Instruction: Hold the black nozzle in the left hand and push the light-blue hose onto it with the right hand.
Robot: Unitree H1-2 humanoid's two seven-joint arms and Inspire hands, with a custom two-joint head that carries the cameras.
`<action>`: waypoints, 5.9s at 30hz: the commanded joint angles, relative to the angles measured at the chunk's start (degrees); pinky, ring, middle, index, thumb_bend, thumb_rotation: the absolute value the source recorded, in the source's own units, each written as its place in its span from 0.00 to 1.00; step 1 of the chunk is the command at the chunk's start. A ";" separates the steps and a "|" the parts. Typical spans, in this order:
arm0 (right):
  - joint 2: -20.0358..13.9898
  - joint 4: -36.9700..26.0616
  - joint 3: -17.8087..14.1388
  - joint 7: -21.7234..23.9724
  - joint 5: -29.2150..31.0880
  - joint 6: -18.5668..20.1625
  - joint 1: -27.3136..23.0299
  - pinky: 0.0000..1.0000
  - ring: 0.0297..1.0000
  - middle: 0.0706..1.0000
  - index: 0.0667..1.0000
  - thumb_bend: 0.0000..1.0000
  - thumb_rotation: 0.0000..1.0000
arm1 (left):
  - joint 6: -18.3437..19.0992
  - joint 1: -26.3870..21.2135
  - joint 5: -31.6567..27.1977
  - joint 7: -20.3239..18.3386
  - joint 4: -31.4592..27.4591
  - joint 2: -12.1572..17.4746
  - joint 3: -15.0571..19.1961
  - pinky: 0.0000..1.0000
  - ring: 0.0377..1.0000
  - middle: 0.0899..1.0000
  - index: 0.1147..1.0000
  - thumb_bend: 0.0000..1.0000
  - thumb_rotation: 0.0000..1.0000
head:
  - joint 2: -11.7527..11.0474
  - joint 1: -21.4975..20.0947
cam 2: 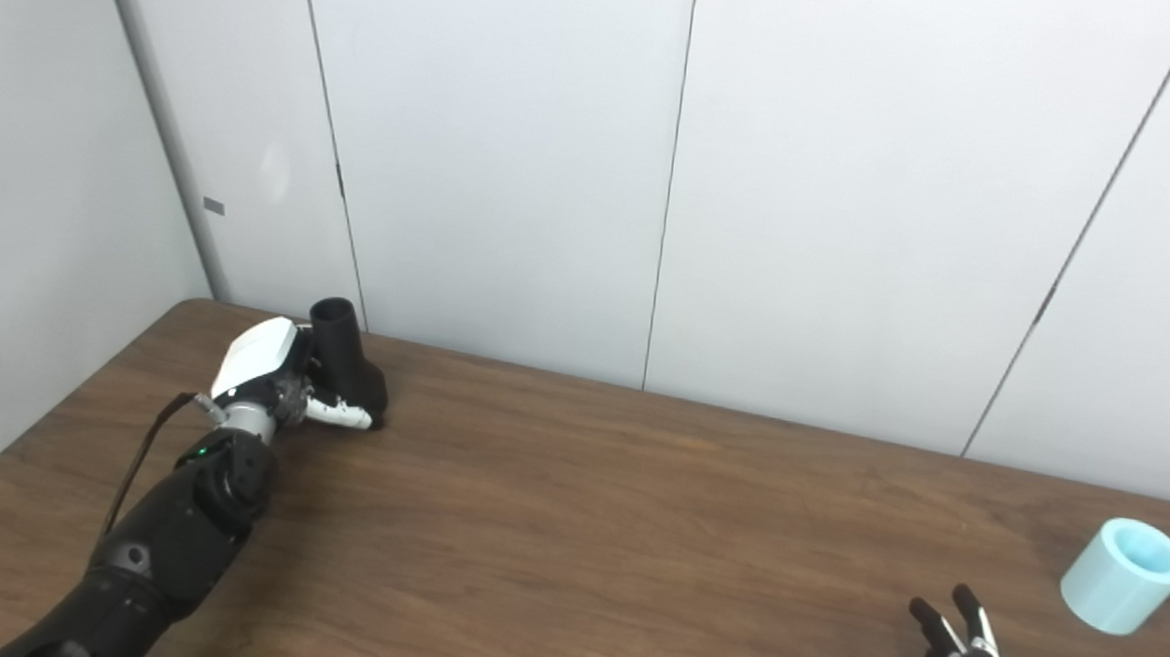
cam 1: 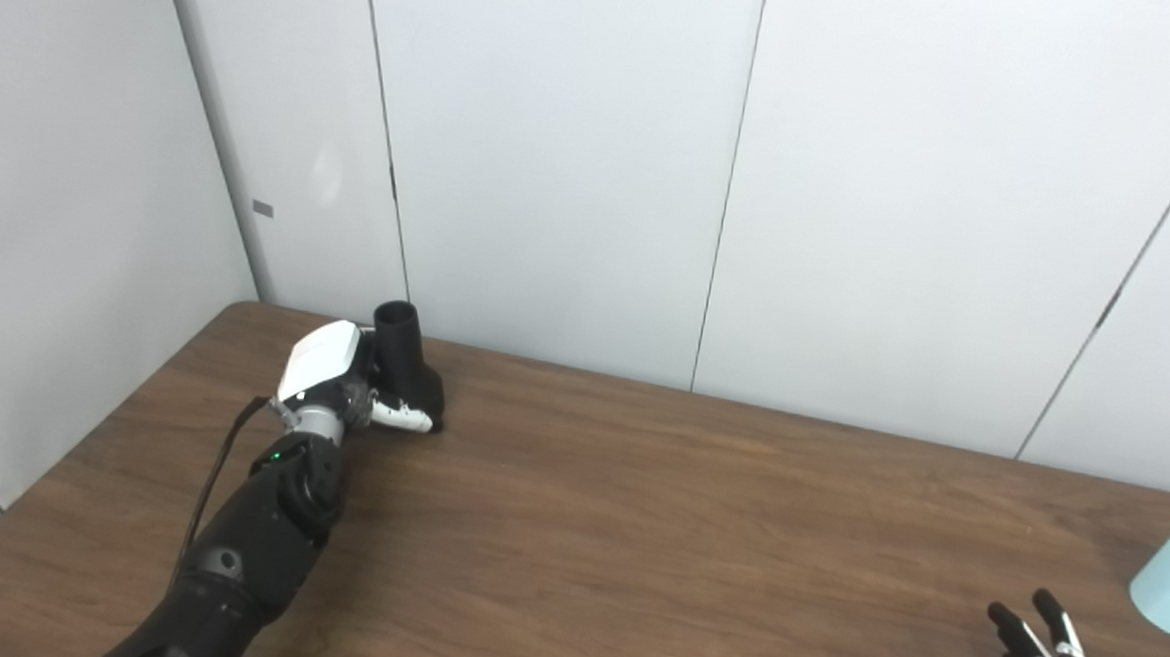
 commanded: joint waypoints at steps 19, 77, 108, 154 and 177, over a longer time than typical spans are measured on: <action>-0.68 -2.17 -0.10 1.18 1.08 -1.22 -0.69 0.92 0.93 0.87 1.00 0.45 1.00 | -1.09 3.00 0.34 0.96 -6.15 -0.62 -1.19 0.43 0.39 0.43 0.43 0.51 0.00 | 1.39 -2.12; -2.02 -17.22 -2.50 -0.86 -3.39 8.41 -1.47 0.86 0.90 0.85 0.96 0.54 0.96 | -8.94 29.34 17.65 -2.61 -44.33 -19.39 -16.79 0.43 0.45 0.44 0.42 0.50 0.00 | 9.19 -16.28; -26.09 -8.83 3.77 5.83 -46.66 13.64 -26.93 0.84 0.90 0.84 0.86 0.87 0.15 | -11.79 29.94 17.44 -2.67 -40.77 -18.50 -16.53 0.44 0.44 0.43 0.43 0.50 0.00 | 8.14 -31.72; -33.45 27.50 15.41 16.97 -51.65 20.21 -41.23 0.65 0.76 0.82 0.76 0.93 0.10 | -10.95 30.62 17.13 -4.59 -42.07 -18.80 -15.47 0.45 0.45 0.43 0.42 0.50 0.00 | 10.00 -32.71; -32.83 31.07 14.93 4.15 -50.47 14.47 -40.65 0.47 0.44 0.47 0.44 0.52 0.00 | -10.59 30.49 17.75 -4.47 -42.13 -18.95 -15.14 0.42 0.45 0.42 0.43 0.50 0.00 | 10.17 -32.49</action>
